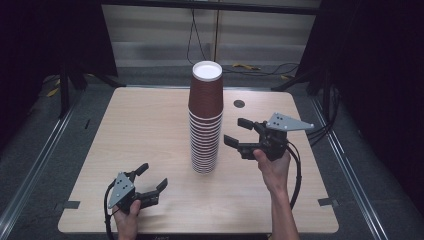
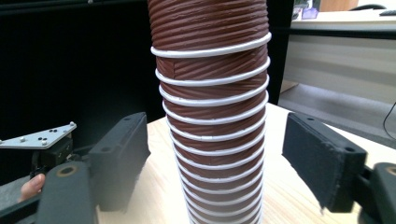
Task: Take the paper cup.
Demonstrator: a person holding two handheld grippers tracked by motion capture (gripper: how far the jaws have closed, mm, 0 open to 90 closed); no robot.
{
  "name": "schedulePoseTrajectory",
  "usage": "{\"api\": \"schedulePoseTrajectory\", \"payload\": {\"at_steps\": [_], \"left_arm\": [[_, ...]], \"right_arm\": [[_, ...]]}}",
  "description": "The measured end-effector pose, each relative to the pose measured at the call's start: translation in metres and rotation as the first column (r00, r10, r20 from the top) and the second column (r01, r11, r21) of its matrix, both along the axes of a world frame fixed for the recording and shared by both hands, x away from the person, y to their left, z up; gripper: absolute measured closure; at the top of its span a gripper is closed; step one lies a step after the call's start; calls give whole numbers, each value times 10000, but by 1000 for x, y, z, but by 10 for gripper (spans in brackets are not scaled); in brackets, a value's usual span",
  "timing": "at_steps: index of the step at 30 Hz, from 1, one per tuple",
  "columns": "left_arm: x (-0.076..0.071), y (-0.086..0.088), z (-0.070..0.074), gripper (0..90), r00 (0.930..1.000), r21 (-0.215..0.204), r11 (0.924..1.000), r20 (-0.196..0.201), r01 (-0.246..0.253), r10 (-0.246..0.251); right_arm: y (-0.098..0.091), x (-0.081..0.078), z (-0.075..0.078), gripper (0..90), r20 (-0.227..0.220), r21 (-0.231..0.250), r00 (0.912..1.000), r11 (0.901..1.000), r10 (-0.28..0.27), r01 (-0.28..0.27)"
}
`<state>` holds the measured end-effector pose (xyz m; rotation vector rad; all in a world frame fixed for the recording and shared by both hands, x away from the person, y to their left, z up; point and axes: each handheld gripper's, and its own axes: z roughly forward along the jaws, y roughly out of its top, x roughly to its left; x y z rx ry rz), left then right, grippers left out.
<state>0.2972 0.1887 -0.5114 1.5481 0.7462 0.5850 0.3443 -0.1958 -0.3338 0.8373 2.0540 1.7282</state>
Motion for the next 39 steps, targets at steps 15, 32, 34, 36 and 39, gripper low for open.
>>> {"api": "schedulePoseTrajectory", "payload": {"at_steps": [15,32,34,36,39], "left_arm": [[0,0,0,157,10000,27,10000,-21,27,-27],[0,0,0,156,9994,0,9995,-123,309,-309],[0,0,0,156,9993,20,9994,-142,342,-342],[0,0,0,156,9994,-11,9995,-136,331,-332],[0,0,0,156,9994,4,9995,-123,319,-319]], "right_arm": [[9,17,46,134,459,-506,9985,9984,289,-265],[34,40,87,133,753,-803,9947,9947,702,-641],[39,44,89,133,662,-1014,9953,9928,707,-638],[42,47,91,134,711,-995,9944,9925,778,-706],[48,52,94,134,659,-1224,9930,9885,979,-894]]}}
